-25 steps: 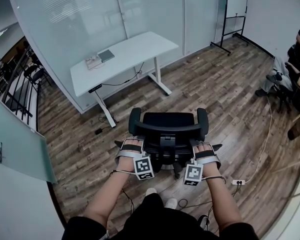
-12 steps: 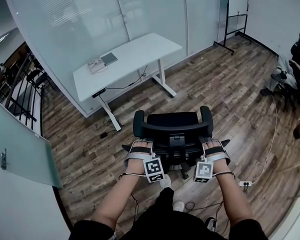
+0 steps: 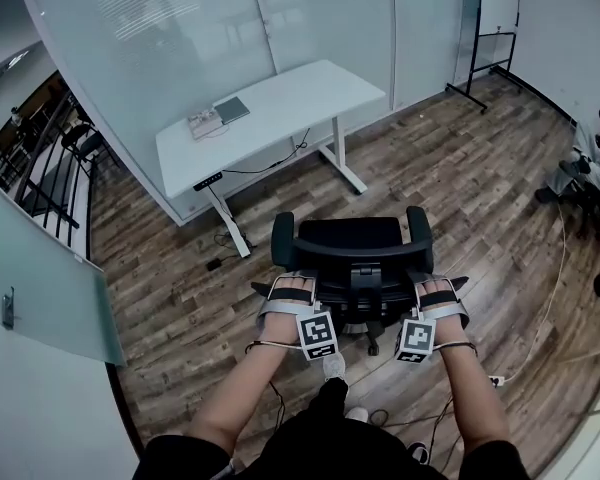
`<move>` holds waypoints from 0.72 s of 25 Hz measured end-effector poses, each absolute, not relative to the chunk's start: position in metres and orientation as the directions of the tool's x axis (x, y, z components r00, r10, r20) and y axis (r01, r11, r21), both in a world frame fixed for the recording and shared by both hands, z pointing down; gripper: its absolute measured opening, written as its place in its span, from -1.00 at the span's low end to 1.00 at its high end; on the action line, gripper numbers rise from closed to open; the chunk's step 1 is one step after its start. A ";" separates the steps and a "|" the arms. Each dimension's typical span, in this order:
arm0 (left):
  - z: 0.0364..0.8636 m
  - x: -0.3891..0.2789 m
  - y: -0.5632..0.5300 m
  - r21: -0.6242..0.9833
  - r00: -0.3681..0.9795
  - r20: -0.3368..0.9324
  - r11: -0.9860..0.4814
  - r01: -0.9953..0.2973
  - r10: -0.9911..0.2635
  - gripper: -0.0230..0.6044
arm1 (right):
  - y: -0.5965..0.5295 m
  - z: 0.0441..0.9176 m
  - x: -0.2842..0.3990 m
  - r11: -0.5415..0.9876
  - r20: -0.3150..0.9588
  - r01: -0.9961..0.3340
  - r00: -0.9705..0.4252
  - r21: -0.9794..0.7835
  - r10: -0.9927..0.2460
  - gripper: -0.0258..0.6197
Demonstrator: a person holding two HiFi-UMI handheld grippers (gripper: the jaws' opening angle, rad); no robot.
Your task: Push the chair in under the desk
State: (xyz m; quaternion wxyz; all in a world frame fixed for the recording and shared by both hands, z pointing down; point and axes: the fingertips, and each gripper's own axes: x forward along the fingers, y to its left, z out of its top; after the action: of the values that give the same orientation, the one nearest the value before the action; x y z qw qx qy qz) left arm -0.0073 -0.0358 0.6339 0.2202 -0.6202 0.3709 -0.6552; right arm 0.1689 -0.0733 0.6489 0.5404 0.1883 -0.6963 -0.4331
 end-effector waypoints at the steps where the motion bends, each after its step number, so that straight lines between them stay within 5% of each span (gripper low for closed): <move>1: 0.635 -0.011 -0.041 -0.755 -0.136 0.655 -0.632 -0.176 -0.744 0.27 | -0.079 0.650 0.165 0.557 0.593 0.208 -0.344 0.804 -0.728 0.30; 18: 0.647 -0.053 -0.122 -0.699 -0.177 0.714 -0.676 -0.233 -0.677 0.25 | -0.174 0.664 0.121 0.576 0.633 0.266 -0.380 0.773 -0.674 0.34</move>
State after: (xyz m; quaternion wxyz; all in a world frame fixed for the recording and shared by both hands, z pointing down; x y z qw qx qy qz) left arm -0.0534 -0.1215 0.6469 0.1649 -0.6200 0.3670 -0.6736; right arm 0.1210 -0.1739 0.6636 0.5376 0.1444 -0.7064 -0.4371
